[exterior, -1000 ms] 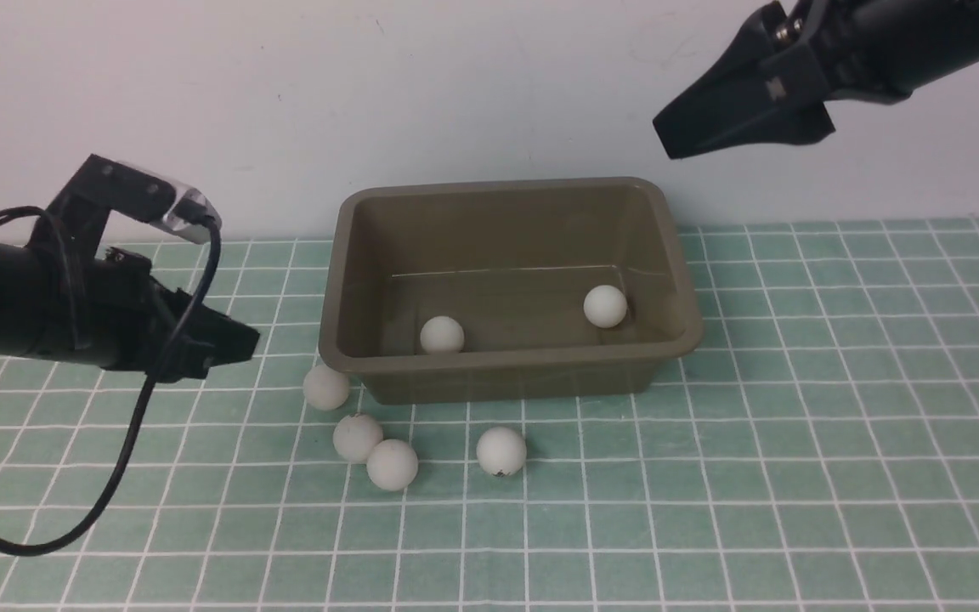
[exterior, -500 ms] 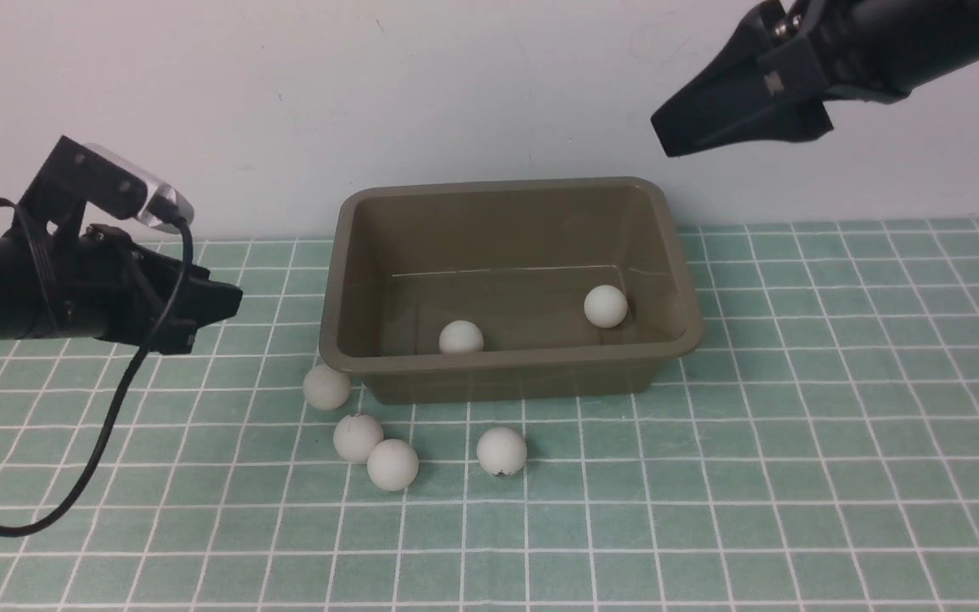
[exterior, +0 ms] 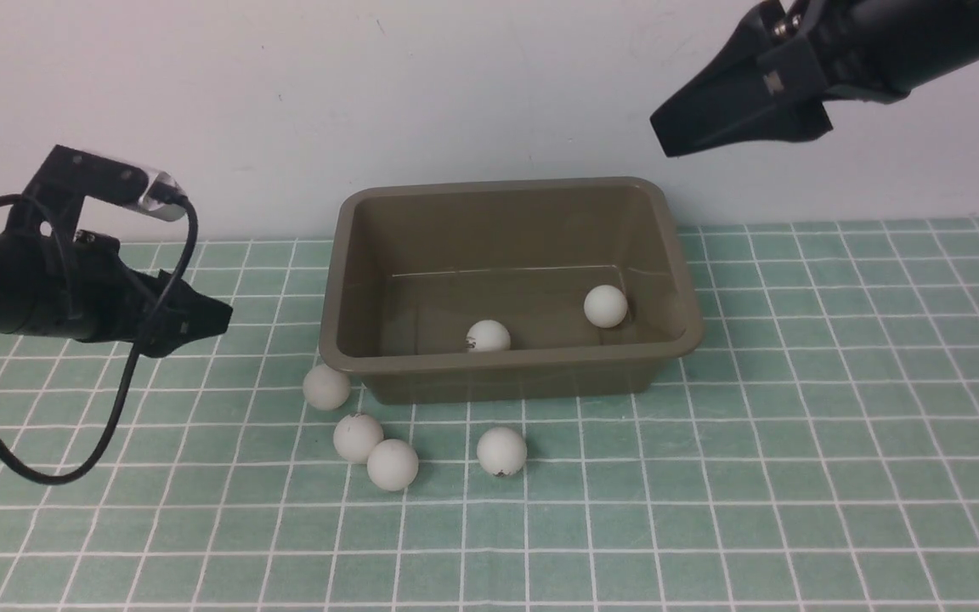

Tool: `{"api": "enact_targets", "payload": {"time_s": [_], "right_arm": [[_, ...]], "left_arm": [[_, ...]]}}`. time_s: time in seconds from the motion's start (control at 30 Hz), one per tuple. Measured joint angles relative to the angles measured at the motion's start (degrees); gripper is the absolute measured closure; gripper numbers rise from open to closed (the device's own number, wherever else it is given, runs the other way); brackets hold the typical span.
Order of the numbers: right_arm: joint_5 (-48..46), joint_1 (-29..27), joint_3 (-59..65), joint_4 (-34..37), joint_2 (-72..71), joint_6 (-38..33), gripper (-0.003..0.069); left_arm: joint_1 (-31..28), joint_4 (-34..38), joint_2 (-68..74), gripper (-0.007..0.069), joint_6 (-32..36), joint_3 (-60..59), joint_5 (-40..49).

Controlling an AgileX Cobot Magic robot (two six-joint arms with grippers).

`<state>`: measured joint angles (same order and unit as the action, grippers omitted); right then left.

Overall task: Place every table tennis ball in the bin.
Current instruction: Use the left arm to clamp the table tennis ball closest to it

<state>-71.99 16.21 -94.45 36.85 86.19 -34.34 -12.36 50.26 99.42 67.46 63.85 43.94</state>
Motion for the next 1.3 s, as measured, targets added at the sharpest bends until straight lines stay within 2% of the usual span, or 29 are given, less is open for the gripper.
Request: {"api": "enact_targets", "payload": {"time_s": [0.13, 0.23, 0.57, 0.83, 0.9, 1.0, 1.03, 1.17, 1.3], "right_arm": [[0.0, 0.0, 0.0, 0.22, 0.0, 0.0, 0.0236], [0.0, 0.0, 0.0, 0.22, 0.0, 0.0, 0.0236], [0.0, 0.0, 0.0, 0.34, 0.0, 0.11, 0.0236], [0.0, 0.0, 0.0, 0.4, 0.0, 0.24, 0.0236], [0.0, 0.0, 0.0, 0.4, 0.0, 0.29, 0.0236], [0.0, 0.0, 0.0, 0.4, 0.0, 0.29, 0.0236], [0.0, 0.0, 0.0, 0.4, 0.0, 0.29, 0.0236], [0.0, 0.0, 0.0, 0.4, 0.0, 0.29, 0.0236], [0.0, 0.0, 0.0, 0.4, 0.0, 0.29, 0.0236]], "left_arm": [[0.79, -4.9, 1.52, 0.0125, -3.23, 2.67, 2.6], [1.79, -7.2, 2.24, 0.0125, -3.08, 4.0, 2.78], [8.48, -10.79, 5.28, 0.0125, 3.16, 5.87, -1.08], [9.41, -11.67, 8.62, 0.0125, 8.68, 5.87, -3.95], [9.41, -10.12, 9.31, 0.0125, 11.26, 5.87, -3.78], [9.53, -5.29, 10.93, 0.0125, 20.78, 5.87, -3.32], [9.52, -5.29, 10.93, 0.0125, 21.21, 5.87, -3.32], [9.54, 0.68, 12.23, 0.0125, 30.91, 5.87, -3.26], [9.54, 4.68, 13.68, 0.0125, 36.44, 5.93, -3.26]]}}
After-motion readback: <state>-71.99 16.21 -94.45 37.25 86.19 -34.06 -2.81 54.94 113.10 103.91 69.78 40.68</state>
